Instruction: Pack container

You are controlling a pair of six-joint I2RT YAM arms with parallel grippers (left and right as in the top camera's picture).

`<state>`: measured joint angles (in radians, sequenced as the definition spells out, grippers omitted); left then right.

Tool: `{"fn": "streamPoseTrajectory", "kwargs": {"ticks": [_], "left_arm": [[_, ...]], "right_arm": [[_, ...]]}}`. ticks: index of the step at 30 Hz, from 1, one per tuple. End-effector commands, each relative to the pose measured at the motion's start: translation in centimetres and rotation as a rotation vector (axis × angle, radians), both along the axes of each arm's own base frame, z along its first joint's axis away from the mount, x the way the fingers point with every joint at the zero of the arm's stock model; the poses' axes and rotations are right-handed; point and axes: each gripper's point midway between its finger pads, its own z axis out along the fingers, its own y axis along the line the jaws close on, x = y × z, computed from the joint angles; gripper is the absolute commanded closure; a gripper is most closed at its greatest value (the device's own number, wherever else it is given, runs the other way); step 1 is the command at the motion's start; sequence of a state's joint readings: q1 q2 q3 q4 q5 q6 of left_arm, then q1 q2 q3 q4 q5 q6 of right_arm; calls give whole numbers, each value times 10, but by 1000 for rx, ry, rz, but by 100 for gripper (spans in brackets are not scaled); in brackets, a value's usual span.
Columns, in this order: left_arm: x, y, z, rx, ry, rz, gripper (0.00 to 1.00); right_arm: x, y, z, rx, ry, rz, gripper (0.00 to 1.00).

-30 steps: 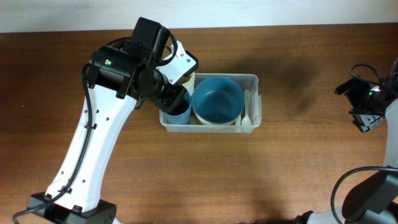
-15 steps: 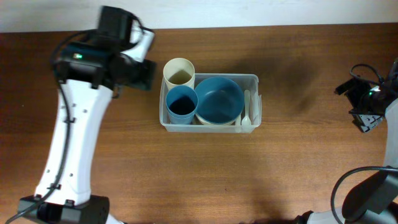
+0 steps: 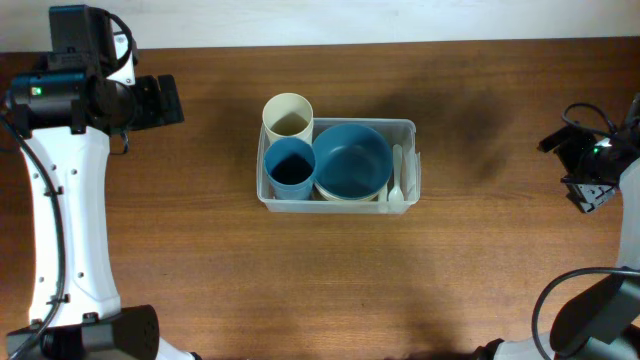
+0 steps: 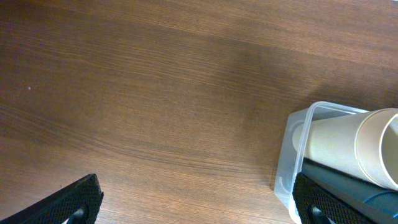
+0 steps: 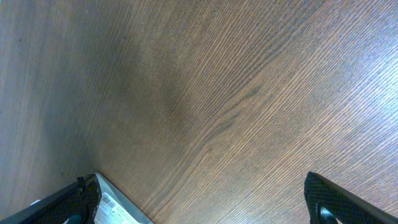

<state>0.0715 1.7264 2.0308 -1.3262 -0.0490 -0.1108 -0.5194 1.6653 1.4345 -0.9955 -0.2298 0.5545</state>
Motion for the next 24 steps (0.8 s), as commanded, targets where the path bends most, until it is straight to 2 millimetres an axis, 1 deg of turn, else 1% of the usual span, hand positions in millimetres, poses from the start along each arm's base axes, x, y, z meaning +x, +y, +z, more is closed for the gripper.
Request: {"fn": "streamPoseTrajectory", "kwargs": {"ticks": [1,5,7,11,12,14,16,19,21,24], "left_arm": [[-1,-1,3,-14,-11,10,0],[-1,0,3,-8,-8,11,0],[-7,8,0,53,22,3,0],[-24,8,-10,55,103,2,0],[-27,10,-9,67,114,-4,0],[-31,13,1,83,84,7,0],[-32,12,17,83,19,8,0],[-34,6,55,71,-144,-4,0],[-41,4,80,71,-261,-8,0],[-52,-5,106,49,-437,-37,0]], "right_arm": [[1,-2,14,-15,-35,-10,1],[1,-2,14,-15,-35,-10,1],[1,-2,14,-15,-35,-10,1],[1,-2,14,-15,-35,-10,1],[1,-2,14,-15,-35,-10,1],[1,-2,14,-15,-35,-10,1],[1,-2,14,-15,-35,-10,1],[1,-2,14,-15,-35,-10,1],[1,-2,14,-15,-35,-10,1],[1,-2,14,-15,-35,-10,1]]}}
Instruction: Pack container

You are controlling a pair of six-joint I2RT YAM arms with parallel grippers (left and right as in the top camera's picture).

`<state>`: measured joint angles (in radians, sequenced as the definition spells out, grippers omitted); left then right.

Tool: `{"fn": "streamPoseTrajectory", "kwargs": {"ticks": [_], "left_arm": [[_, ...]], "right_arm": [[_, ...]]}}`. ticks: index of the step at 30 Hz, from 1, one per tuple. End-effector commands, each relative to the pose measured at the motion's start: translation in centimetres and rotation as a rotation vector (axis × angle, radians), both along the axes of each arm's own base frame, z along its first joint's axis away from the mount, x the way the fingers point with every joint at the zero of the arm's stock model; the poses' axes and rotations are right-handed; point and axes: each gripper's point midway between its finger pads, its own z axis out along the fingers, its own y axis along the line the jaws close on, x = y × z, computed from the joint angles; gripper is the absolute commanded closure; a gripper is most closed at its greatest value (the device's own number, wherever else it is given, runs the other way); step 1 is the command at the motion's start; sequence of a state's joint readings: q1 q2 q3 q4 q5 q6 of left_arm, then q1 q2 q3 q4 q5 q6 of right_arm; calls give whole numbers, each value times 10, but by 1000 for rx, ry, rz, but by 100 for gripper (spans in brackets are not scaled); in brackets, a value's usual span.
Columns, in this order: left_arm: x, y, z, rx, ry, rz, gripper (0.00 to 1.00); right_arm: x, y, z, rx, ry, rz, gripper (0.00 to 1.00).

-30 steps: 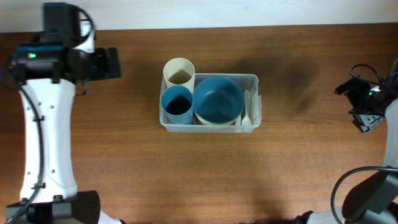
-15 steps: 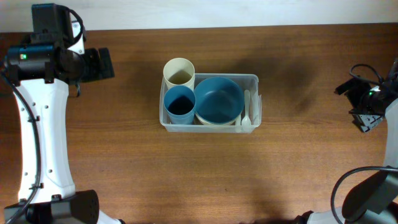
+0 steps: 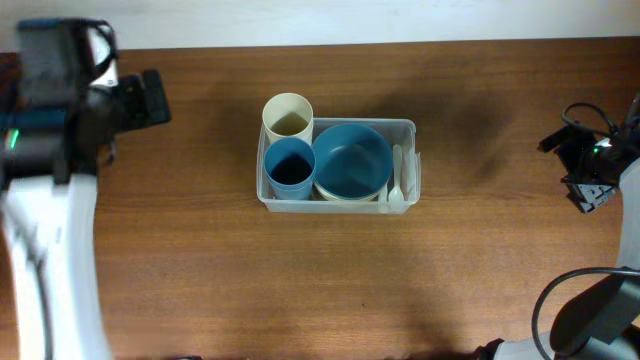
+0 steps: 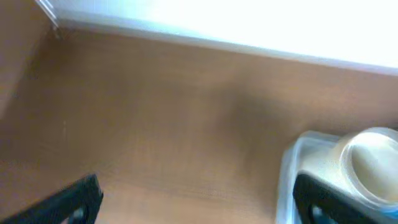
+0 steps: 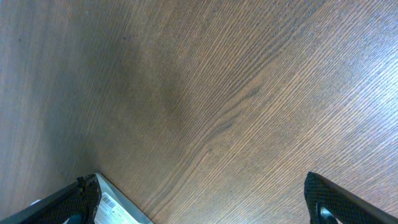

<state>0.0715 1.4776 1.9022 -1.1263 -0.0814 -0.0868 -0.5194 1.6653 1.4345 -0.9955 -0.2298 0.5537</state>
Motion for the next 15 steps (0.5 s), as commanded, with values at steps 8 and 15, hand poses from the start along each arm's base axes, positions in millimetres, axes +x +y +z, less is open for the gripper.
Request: {"fn": "streamPoseTrajectory", "kwargs": {"ticks": [8,15], "left_arm": [[-71,-46,34,-35,-616,-234,0],[-103,-62,-38,-24,-805,-322,0]], "right_arm": [[1,-2,14,-15,-35,-11,1],[1,-2,14,-15,-35,-11,1]]}}
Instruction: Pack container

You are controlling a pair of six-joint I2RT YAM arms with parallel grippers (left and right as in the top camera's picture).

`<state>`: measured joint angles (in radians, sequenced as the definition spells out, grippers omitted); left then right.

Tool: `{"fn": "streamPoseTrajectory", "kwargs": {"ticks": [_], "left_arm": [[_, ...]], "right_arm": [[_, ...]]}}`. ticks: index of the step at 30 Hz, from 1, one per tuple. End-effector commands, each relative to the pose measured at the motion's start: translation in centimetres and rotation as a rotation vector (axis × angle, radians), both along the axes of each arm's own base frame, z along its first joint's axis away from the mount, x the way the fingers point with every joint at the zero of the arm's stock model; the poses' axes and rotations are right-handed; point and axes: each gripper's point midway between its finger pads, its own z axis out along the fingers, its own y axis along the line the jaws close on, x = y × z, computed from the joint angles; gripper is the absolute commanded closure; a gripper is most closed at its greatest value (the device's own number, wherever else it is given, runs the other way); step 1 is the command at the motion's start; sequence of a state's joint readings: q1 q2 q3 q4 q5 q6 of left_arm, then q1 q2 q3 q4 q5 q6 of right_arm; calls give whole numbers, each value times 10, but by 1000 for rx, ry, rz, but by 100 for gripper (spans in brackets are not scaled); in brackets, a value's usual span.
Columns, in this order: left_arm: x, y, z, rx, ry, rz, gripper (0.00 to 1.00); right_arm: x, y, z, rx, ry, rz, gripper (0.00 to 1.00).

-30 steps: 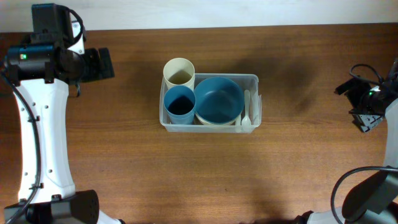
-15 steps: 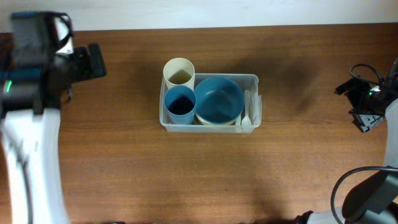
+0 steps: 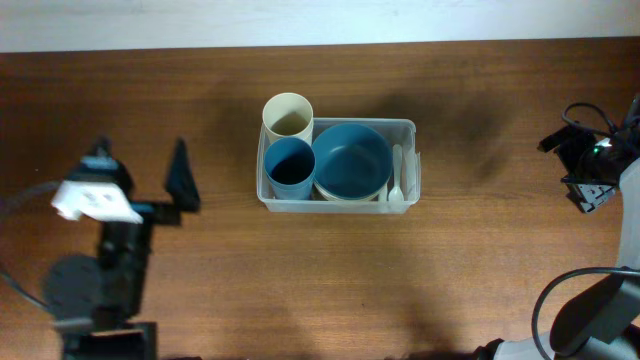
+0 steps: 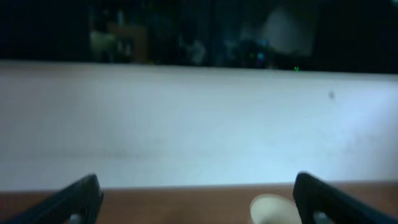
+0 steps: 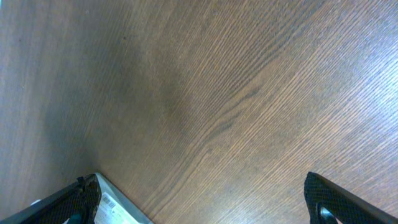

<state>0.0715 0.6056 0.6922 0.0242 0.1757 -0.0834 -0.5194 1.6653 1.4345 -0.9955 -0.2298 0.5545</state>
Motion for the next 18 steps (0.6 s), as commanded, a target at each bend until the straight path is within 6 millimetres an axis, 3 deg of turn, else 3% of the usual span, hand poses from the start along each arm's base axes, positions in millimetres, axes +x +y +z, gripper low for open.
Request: {"fn": "streamPoseTrajectory", "kwargs": {"ticks": [1,8,18], "left_arm": [[-13,-12,-50,21,-6,-68,0],[-28,-18,-114,19,-12,-88,0],[-41,-27,-161,37,-34,-108,0]], "right_arm": [[1,-2,14,-15,-35,-10,1],[1,-2,14,-15,-35,-10,1],[1,-2,14,-15,-35,-10,1]]}}
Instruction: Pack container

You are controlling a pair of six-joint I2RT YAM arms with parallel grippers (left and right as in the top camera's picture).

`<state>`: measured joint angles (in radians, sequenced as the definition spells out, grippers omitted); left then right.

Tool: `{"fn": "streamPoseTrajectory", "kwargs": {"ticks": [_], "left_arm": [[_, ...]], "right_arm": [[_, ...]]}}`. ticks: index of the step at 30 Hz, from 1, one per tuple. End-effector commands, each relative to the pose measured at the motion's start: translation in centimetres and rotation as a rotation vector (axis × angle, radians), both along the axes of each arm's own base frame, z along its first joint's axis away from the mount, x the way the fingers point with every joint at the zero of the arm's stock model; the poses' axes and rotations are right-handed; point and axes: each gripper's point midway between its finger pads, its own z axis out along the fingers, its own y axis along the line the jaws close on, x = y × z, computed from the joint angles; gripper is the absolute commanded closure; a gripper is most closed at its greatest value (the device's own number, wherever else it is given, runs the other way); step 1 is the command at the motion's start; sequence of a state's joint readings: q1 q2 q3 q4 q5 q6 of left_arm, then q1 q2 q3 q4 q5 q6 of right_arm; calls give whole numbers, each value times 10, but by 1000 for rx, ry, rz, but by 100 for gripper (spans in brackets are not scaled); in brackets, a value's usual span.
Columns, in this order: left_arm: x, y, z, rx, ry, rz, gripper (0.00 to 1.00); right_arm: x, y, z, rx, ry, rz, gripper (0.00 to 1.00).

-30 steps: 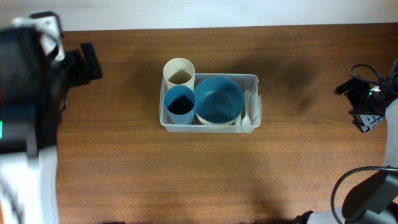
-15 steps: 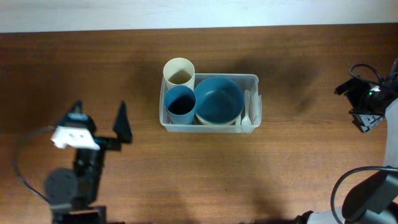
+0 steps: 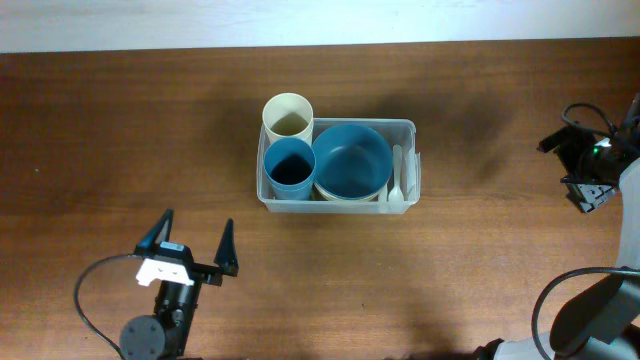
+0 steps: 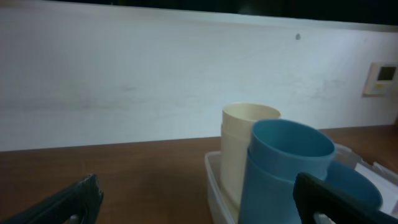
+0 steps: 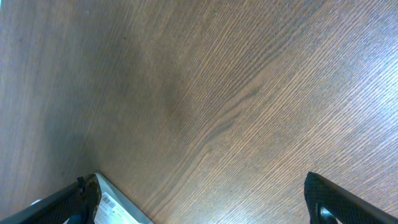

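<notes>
A clear plastic container [image 3: 408, 128] stands mid-table. It holds a cream cup [image 3: 288, 115], a blue cup [image 3: 290, 168], a blue bowl [image 3: 352, 160] and a white spoon [image 3: 396, 176]. My left gripper [image 3: 193, 238] is open and empty near the table's front left, well short of the container. Its wrist view looks level at the cream cup [image 4: 245, 146] and blue cup [image 4: 283, 171]. My right gripper [image 3: 575, 165] is at the far right edge, open and empty, with a labelled container corner [image 5: 115, 208] low in its view.
Bare brown wooden table [image 3: 500, 260] surrounds the container. A white wall [image 4: 155, 74] runs along the far edge, with a small wall plate [image 4: 380, 78] at the right.
My left arm has dropped from the table's left middle to the front left edge. Its camera now faces the cups side-on. The right arm and the container's contents are unchanged.
My left gripper stood open at the far back left, beside the container. It then sat further back-left, then folded at the left middle, and now rests at the front left. The right gripper stayed open at the right edge, and the packed container never moved.
</notes>
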<state>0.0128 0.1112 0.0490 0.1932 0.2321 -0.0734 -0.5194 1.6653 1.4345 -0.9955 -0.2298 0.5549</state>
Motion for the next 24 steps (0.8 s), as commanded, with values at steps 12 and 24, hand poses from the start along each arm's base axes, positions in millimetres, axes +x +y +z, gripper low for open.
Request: {"fn": "streamPoseTrajectory", "kwargs": {"ticks": [12,24], "left_arm": [[-2,4,-58,43,182,34,0],[-2,4,-58,44,182,32,0]], "right_arm": [[1,-2,14,-15,-35,-10,1],[1,-2,14,-15,-35,-10,1]]}}
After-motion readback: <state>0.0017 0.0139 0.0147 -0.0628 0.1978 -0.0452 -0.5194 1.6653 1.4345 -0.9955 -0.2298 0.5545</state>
